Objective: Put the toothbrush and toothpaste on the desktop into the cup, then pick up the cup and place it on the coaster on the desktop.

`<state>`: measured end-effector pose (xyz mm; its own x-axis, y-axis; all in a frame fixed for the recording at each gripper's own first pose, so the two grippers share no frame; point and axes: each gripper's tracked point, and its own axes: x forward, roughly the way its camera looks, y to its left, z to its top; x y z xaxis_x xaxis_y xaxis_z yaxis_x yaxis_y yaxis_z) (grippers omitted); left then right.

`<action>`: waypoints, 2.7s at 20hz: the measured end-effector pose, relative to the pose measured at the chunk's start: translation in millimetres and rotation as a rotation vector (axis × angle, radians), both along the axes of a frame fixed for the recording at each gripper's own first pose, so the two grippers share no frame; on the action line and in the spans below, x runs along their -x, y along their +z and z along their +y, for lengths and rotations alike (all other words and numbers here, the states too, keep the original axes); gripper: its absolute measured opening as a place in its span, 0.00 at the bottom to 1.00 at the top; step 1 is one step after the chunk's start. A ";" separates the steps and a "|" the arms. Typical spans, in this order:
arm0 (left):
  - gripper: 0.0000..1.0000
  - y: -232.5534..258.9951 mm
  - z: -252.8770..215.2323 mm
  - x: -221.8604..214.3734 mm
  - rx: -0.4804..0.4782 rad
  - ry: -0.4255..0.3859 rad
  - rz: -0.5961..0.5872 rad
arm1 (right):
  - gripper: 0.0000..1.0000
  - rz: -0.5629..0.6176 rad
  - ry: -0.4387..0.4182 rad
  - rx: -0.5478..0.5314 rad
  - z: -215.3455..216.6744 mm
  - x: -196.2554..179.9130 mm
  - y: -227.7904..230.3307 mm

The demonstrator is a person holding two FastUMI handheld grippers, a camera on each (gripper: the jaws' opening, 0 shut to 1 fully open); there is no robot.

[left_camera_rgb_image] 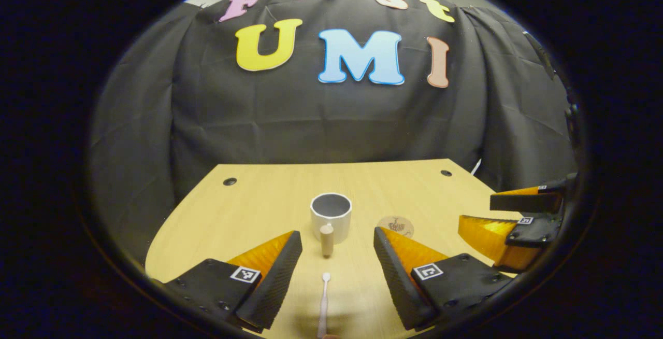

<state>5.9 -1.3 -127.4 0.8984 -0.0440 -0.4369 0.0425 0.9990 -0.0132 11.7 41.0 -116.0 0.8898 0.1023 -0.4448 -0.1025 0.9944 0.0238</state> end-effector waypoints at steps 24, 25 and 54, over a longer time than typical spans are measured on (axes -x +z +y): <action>0.94 -180.4 23.7 46.1 -0.028 -0.002 0.846 | 0.94 0.631 0.024 -0.108 29.5 9.9 -142.2; 0.93 -184.0 24.1 49.6 -0.017 0.005 0.870 | 0.95 0.655 0.030 -0.109 31.2 12.5 -147.6; 0.13 -191.0 14.5 60.3 -0.038 -0.044 0.835 | 0.19 0.726 0.040 -0.202 25.6 21.0 -176.8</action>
